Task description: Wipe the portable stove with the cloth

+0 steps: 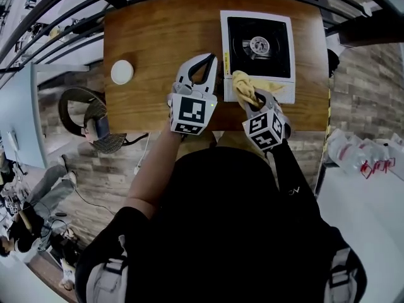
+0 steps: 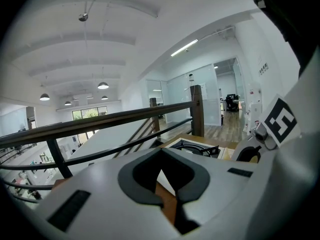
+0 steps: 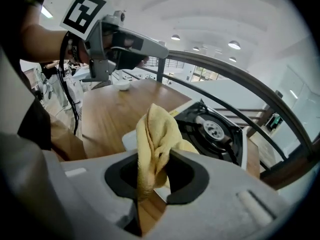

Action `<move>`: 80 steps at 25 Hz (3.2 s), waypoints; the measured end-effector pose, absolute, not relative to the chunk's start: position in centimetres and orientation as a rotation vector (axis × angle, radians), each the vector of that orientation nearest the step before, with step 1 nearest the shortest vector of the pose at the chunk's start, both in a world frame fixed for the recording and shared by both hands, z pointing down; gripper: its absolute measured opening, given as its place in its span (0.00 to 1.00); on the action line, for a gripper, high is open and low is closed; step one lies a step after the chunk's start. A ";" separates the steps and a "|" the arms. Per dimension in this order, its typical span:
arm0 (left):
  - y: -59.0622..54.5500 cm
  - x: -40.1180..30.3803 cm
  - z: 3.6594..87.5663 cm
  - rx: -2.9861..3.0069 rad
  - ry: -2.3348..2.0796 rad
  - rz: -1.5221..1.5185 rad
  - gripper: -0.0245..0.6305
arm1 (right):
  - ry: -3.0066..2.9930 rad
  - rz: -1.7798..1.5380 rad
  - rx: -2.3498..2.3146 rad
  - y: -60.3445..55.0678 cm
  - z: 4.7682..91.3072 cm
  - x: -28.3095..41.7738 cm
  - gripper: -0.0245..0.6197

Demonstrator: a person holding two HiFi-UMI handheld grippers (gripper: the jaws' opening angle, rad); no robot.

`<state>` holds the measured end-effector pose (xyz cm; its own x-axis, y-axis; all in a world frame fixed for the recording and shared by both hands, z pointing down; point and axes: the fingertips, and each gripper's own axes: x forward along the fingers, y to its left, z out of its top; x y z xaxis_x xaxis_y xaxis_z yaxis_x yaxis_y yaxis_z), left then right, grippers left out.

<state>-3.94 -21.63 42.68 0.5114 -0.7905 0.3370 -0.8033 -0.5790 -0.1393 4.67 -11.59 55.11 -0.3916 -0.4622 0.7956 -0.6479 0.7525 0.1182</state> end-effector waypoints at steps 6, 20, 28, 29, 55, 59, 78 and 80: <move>-22.7 -7.8 42.6 2.669 -1.443 0.556 0.05 | -2.120 0.237 0.710 -11.2 54.9 -1.1 0.16; -24.3 -10.9 43.6 2.629 -1.458 0.541 0.05 | -2.331 0.327 0.632 -13.8 51.6 -6.3 0.16; -26.4 -11.1 44.1 2.607 -1.476 0.543 0.05 | -2.236 0.334 0.830 -21.7 53.2 -4.0 0.16; -26.9 -11.2 44.1 2.604 -1.479 0.543 0.05 | -2.220 0.334 0.847 -22.9 53.4 -3.6 0.16; -34.7 -8.1 44.4 2.612 -1.452 0.498 0.05 | -2.226 0.312 1.235 -38.1 49.2 1.0 0.16; -34.0 -4.7 44.2 2.642 -1.410 0.489 0.05 | -2.117 0.335 1.281 -36.8 50.7 7.0 0.16; -29.9 -1.7 44.0 2.553 -1.534 0.533 0.05 | -2.366 0.469 1.276 -30.0 46.2 9.3 0.16; -29.1 -2.3 43.9 2.534 -1.571 0.542 0.05 | -2.437 0.517 1.132 -28.5 47.2 4.9 0.16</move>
<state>-2.34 -29.11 43.87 0.4004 -0.8445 0.3557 -0.8842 -0.4580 -0.0918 4.91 -28.50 47.18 -0.5904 -0.6328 0.5011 -0.7816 0.6030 -0.1594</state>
